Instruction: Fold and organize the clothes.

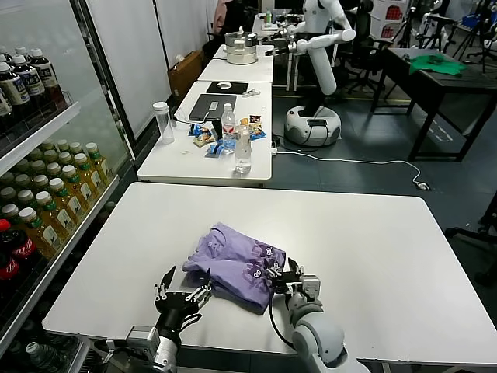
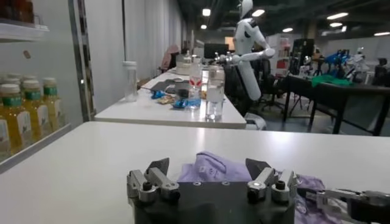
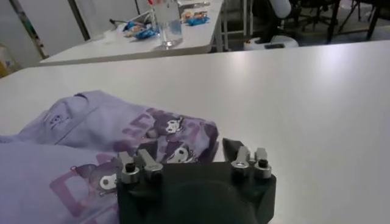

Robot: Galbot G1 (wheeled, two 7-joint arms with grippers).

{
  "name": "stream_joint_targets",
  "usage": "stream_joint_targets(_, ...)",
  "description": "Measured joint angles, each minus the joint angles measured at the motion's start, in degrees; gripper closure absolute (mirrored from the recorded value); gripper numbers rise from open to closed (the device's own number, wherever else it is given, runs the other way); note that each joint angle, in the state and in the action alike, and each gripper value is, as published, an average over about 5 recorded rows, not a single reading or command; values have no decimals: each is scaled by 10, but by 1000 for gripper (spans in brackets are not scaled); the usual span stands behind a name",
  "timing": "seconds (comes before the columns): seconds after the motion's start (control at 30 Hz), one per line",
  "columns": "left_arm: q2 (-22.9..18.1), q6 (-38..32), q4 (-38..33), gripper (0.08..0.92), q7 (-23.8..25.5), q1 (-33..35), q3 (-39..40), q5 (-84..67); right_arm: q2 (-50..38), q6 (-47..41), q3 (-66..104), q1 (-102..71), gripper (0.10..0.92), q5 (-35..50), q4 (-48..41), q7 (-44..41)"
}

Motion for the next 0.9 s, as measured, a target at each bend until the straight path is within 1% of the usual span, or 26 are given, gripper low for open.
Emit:
stream_joint_targets(0.3, -3, -1, 4, 177, 0, 6, -6, 2, -5, -2, -5, 36, 594, 28, -28, 23)
stream_joint_targets(0.53, -7, -1, 10, 177, 0, 8, -6, 1, -28, -14, 0, 69, 802, 36, -51, 18)
stream_joint_targets(0.63, -8, -1, 12, 177, 0, 9, -7, -1, -40, -21, 1, 87, 870, 40, -62, 10)
stream_joint_targets(0.73, -9, -1, 13, 177, 0, 9, -7, -2, -51, -26, -1, 105, 894, 41, -74, 1)
stream_joint_targets(0.9, -8, -1, 13, 177, 0, 9, -7, -3, -74, -29, -6, 144, 896, 29, -105, -24)
